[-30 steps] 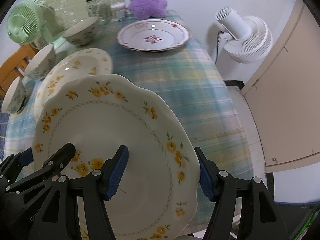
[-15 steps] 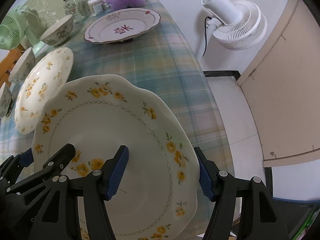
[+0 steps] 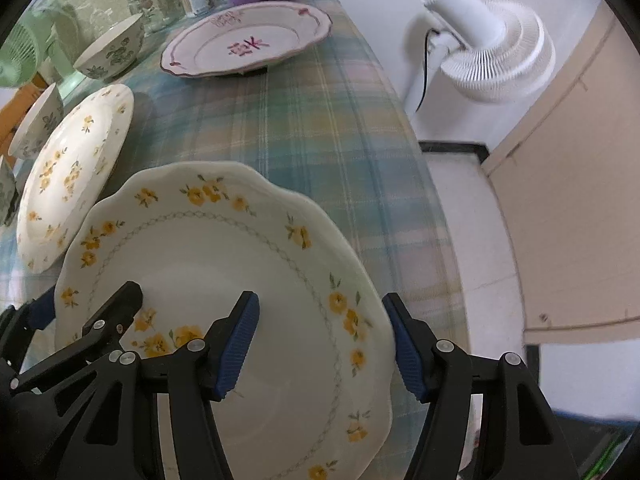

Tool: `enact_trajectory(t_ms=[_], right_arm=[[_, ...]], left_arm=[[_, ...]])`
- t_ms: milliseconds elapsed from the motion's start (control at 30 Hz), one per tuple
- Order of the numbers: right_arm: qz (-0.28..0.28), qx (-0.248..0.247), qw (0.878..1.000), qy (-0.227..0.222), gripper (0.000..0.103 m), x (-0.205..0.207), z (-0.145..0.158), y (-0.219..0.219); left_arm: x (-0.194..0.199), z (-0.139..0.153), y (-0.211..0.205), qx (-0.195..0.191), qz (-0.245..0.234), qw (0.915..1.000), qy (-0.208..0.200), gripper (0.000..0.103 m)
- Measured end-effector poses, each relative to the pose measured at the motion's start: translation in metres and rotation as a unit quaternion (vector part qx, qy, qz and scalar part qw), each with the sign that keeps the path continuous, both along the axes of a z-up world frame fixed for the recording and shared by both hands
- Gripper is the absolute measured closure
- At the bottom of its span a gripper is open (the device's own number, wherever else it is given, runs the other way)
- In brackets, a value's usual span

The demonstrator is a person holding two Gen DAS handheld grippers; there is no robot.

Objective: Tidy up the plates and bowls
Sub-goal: 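Carry the scalloped plate with both grippers toward the white fan and lower it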

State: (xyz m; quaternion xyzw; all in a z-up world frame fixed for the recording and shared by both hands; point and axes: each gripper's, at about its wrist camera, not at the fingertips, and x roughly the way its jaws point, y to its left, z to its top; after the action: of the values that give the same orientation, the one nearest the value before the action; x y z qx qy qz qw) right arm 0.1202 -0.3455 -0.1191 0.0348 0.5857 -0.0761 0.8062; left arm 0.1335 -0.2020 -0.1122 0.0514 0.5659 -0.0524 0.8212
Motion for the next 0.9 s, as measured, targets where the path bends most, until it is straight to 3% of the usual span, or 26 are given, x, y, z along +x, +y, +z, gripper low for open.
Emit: enact_trajectory(t_ms=[133,500,633,900], right_arm=[[0.000,0.001,1.000,-0.007,0.035,-0.001,0.004,0.000],[-0.022,-0.014,0.998,-0.048,0.027,-0.021,0.037,0.009],[-0.034,-0.011,0.997,-0.067,0.026,-0.029,0.053,0.020],[-0.009,-0.008,0.993,-0.115,0.026,-0.037,0.085,0.076]], left_arm=[[-0.001,0.000,0.000,0.019,-0.003,0.9998,0.001,0.028],[-0.015,0.025,0.027,-0.009,-0.027,0.9994,-0.020,0.019],[-0.024,0.042,0.042,-0.017,-0.049,0.9977,-0.042,0.013],[-0.035,0.075,0.075,-0.007,-0.073,0.9927,-0.096,0.013]])
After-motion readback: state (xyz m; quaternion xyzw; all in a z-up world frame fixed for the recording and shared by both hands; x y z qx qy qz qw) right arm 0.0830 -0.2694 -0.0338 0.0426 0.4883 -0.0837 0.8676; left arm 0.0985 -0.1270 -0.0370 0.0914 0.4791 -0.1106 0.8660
